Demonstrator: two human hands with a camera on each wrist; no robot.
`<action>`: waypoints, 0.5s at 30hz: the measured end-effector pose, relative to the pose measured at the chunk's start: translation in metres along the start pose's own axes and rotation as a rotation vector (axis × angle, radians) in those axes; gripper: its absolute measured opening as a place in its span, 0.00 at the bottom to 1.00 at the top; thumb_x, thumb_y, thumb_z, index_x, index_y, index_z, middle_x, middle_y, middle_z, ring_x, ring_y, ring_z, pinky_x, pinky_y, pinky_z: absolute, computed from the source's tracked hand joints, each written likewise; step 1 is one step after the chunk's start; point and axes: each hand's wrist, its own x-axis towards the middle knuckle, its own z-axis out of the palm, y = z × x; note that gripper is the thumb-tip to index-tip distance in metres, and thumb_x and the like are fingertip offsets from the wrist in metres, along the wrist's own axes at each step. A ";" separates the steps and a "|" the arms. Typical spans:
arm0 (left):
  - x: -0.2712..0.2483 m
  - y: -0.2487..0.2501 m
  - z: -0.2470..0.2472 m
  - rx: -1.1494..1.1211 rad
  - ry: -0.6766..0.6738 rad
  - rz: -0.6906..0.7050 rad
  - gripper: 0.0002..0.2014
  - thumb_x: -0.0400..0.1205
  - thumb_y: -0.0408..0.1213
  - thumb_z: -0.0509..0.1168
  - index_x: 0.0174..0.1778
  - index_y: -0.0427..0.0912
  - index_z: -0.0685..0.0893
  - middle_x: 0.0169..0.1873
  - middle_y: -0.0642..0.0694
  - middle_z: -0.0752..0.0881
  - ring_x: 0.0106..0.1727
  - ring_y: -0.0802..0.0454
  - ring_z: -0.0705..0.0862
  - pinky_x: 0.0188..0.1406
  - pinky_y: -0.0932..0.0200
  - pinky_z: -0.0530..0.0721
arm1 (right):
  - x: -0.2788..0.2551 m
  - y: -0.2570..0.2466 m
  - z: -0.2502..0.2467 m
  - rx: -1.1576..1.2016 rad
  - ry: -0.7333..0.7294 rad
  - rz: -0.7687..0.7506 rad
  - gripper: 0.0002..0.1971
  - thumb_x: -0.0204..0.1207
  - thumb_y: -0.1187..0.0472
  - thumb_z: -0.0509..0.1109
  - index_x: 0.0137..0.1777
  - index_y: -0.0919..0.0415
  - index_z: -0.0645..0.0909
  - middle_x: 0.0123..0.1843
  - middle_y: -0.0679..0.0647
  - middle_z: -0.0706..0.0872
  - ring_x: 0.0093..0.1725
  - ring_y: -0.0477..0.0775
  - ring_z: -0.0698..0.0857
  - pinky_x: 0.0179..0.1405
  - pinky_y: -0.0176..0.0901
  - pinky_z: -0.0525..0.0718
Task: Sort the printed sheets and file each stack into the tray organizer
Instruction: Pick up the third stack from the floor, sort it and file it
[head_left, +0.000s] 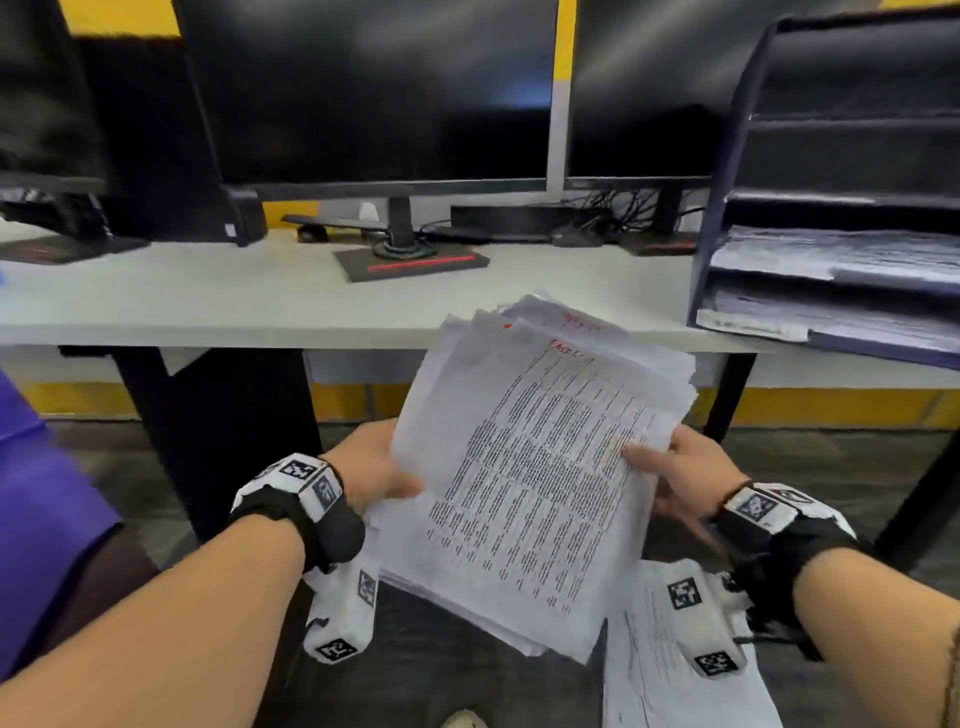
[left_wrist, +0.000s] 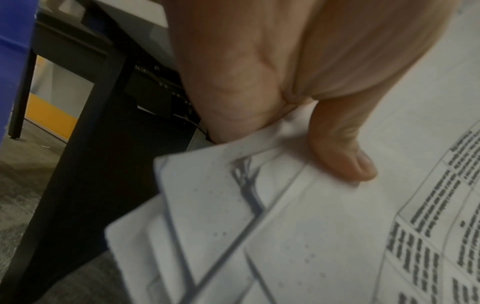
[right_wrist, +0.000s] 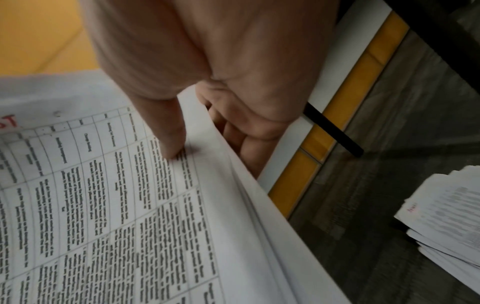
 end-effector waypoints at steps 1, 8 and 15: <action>-0.001 0.003 -0.005 -0.021 0.026 0.009 0.28 0.58 0.35 0.70 0.57 0.37 0.84 0.51 0.40 0.89 0.56 0.41 0.86 0.60 0.38 0.84 | -0.002 -0.008 0.000 0.006 -0.009 -0.035 0.13 0.75 0.70 0.71 0.58 0.60 0.82 0.54 0.57 0.90 0.53 0.61 0.89 0.54 0.63 0.85; -0.003 0.025 -0.022 -0.231 0.196 0.045 0.19 0.57 0.24 0.71 0.42 0.47 0.85 0.43 0.44 0.90 0.48 0.44 0.87 0.57 0.40 0.86 | 0.007 -0.045 -0.001 0.012 0.079 -0.166 0.12 0.72 0.67 0.75 0.54 0.56 0.84 0.54 0.55 0.91 0.52 0.61 0.90 0.53 0.68 0.86; 0.005 0.038 -0.044 -0.314 0.287 0.056 0.21 0.70 0.16 0.71 0.53 0.42 0.83 0.48 0.43 0.89 0.51 0.45 0.86 0.57 0.51 0.82 | 0.018 -0.085 0.005 -0.074 0.088 -0.303 0.11 0.70 0.64 0.77 0.51 0.51 0.84 0.56 0.55 0.90 0.55 0.60 0.89 0.58 0.66 0.84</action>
